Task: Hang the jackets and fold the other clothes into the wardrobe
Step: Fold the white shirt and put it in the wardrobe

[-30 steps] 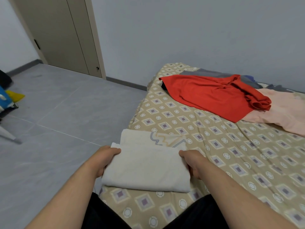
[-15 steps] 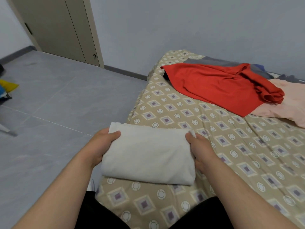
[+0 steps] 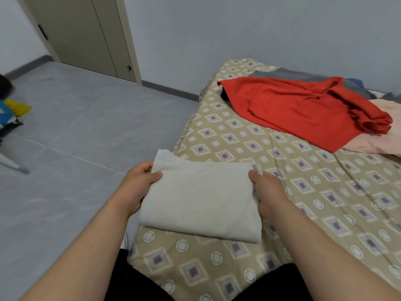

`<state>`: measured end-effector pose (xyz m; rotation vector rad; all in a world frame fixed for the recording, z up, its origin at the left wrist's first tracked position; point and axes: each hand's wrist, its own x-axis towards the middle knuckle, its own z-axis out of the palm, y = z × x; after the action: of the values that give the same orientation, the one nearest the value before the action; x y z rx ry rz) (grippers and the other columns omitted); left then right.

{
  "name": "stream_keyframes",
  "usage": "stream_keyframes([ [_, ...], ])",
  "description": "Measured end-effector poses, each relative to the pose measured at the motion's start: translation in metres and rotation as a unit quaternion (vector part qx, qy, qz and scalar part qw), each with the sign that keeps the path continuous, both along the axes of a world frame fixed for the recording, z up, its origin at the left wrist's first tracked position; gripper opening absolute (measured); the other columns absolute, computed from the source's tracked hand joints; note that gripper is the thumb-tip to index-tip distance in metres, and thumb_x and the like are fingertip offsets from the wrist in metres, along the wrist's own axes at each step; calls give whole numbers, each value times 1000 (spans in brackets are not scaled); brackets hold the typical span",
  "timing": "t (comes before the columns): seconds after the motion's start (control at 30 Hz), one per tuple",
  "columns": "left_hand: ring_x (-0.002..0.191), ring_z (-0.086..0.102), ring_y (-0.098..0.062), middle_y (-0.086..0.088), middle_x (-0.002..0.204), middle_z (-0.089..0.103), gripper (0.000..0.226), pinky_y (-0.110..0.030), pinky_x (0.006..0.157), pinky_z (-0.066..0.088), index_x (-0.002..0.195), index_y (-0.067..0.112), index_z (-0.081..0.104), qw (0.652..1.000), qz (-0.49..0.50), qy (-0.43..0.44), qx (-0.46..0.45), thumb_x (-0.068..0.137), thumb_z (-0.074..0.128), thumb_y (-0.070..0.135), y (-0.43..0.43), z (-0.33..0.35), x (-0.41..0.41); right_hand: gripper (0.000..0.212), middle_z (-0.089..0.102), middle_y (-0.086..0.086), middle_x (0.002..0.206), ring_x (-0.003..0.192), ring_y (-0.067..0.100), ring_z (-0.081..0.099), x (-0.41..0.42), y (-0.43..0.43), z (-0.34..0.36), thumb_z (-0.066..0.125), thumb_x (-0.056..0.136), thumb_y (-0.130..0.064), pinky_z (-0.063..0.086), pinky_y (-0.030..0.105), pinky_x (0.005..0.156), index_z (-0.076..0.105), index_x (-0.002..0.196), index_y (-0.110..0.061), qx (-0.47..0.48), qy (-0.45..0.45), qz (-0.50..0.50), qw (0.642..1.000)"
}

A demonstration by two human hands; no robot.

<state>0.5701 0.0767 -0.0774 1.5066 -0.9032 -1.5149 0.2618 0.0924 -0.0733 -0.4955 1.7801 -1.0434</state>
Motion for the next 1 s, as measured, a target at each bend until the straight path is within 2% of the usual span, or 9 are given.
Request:
stream_keyframes([
  [0.17,75,67,-27,-14,90,72,11,-34,71,52,90,8,68,996,45,-55,60,95,60,14,2,-12,-10,19,74,6,94,85,28,70,-12,-3,-3,63,95,-34,57,41,77,65,100,-15,45,-40,34,998],
  [0.27,91,70,-33,-14,99,75,25,-44,83,53,104,6,68,994,36,-29,97,94,61,28,9,-12,-2,24,76,7,100,95,30,71,-14,2,-3,59,98,-33,54,49,91,65,109,-12,59,-94,44,993],
  [0.33,99,70,-33,-12,102,75,33,-44,88,52,110,7,68,994,4,-20,109,93,61,34,16,-10,5,24,77,7,96,93,29,71,-14,10,2,58,98,-30,55,43,85,65,109,-10,66,-115,41,990],
  [0.47,89,71,-28,-7,95,76,28,-33,72,52,107,9,69,988,-24,-62,138,90,65,32,32,-5,16,19,69,8,80,72,27,66,-17,32,11,55,96,-22,55,33,59,63,102,-6,117,-88,64,987],
  [0.63,61,52,-15,2,63,58,20,-26,59,43,86,17,64,978,-38,-96,184,84,71,36,49,6,24,15,57,8,65,58,24,54,-23,57,29,58,81,-23,48,30,65,57,87,-9,244,-26,168,955],
  [0.73,49,43,-12,6,49,51,19,-24,53,38,79,16,62,975,-55,-102,189,82,75,30,56,12,27,15,52,7,64,55,23,48,-24,68,34,65,77,-21,47,29,63,55,84,-12,285,3,214,934],
  [0.8,52,40,-12,5,52,51,15,-24,54,36,80,16,64,973,-74,-106,192,83,75,26,61,13,27,17,51,6,67,56,22,47,-21,73,35,67,80,-20,50,30,63,54,86,-11,303,10,228,925],
  [0.9,57,37,-13,0,63,47,12,-24,56,37,83,14,63,970,-85,-110,202,82,74,19,67,9,24,23,52,6,85,63,23,51,-14,78,35,69,85,-22,56,37,66,57,98,-7,313,29,237,919],
  [1.0,58,44,-14,-3,66,51,15,-24,53,41,87,11,60,965,-77,-89,236,83,72,18,70,7,20,25,51,7,97,77,24,53,-9,81,38,66,90,-23,57,43,75,55,105,-6,313,-26,226,922],
])
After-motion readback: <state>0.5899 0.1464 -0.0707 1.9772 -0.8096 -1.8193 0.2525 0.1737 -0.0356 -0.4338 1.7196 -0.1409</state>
